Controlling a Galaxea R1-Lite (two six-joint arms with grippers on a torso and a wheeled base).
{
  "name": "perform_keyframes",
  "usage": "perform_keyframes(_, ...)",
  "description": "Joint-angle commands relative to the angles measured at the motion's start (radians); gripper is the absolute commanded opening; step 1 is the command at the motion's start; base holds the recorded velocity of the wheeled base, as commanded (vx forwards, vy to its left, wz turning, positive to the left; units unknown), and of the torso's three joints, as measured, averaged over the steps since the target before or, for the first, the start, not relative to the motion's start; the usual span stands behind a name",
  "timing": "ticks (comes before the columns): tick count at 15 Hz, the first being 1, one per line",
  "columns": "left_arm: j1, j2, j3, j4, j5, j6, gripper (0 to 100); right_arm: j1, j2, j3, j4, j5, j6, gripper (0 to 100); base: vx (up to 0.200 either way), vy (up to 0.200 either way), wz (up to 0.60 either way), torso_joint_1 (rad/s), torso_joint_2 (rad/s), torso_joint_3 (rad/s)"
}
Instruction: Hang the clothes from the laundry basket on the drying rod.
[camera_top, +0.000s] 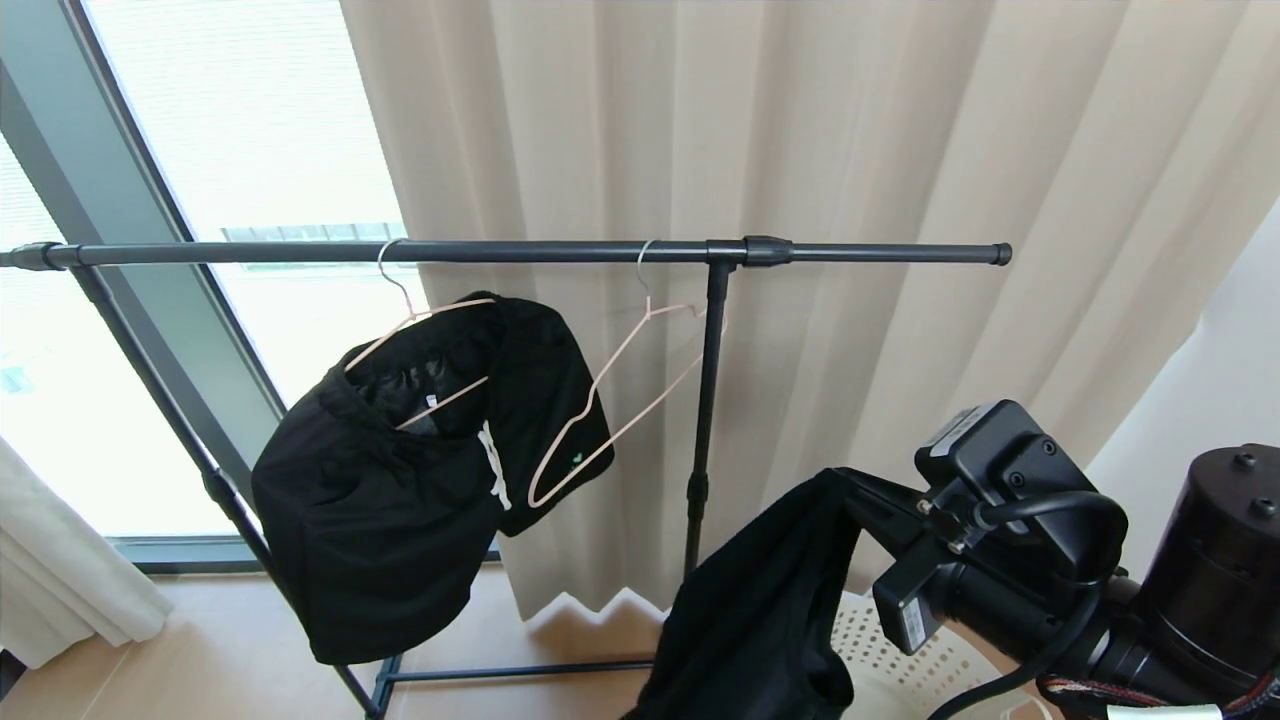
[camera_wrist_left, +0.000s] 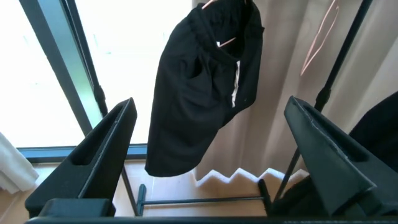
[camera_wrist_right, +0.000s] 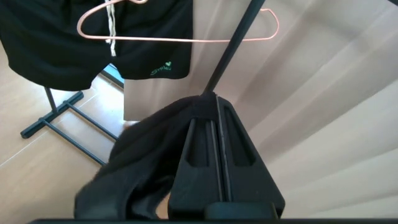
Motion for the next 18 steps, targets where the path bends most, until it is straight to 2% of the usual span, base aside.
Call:
perform_keyframes(1,0.0,0.001,0.0,-0.001,0.002,0.002,100,0.0,-0.004,0.002,0.0,0.0,-0.001,0,0.0,0.0,0.0,0.0,0.0,0.0)
perform_keyframes(8,0.0,0.001,0.0,0.001,-0.007,0.037,100,0.0,-0.003,-0.001,0.0,0.001,-0.002,0,0.0,0.0,0.0,0.0,0.0,0.0)
perform_keyframes(10,0.0,0.052,0.0,0.001,-0.006,0.048,100,0.0,-0.001,-0.001,0.0,0.001,-0.002,0,0.0,0.0,0.0,0.0,0.0,0.0)
perform_keyframes(13,-0.03,0.225,0.0,-0.003,-0.036,0.075,100,0.002,-0.004,0.014,0.0,0.001,-0.002,0,0.0,0.0,0.0,0.0,0.0,0.0)
perform_keyframes(15,-0.038,0.323,-0.06,0.001,-0.136,0.066,100,0.002,-0.004,0.014,0.0,0.001,-0.002,0,0.0,0.0,0.0,0.0,0.0,0.0)
perform_keyframes(16,-0.043,0.402,-0.087,0.001,-0.164,0.046,100,0.006,-0.001,0.013,0.0,0.004,-0.002,0,0.0,0.0,0.0,0.0,0.0,0.0)
perform_keyframes(17,-0.056,0.554,-0.13,-0.007,-0.17,-0.009,100,0.026,0.002,0.017,-0.007,0.007,-0.002,0,0.0,0.0,0.0,0.0,0.0,0.0)
perform_keyframes(18,-0.073,0.601,-0.149,-0.009,-0.17,-0.038,100,0.034,0.002,0.026,-0.008,0.009,-0.002,0,0.0,0.0,0.0,0.0,0.0,0.0)
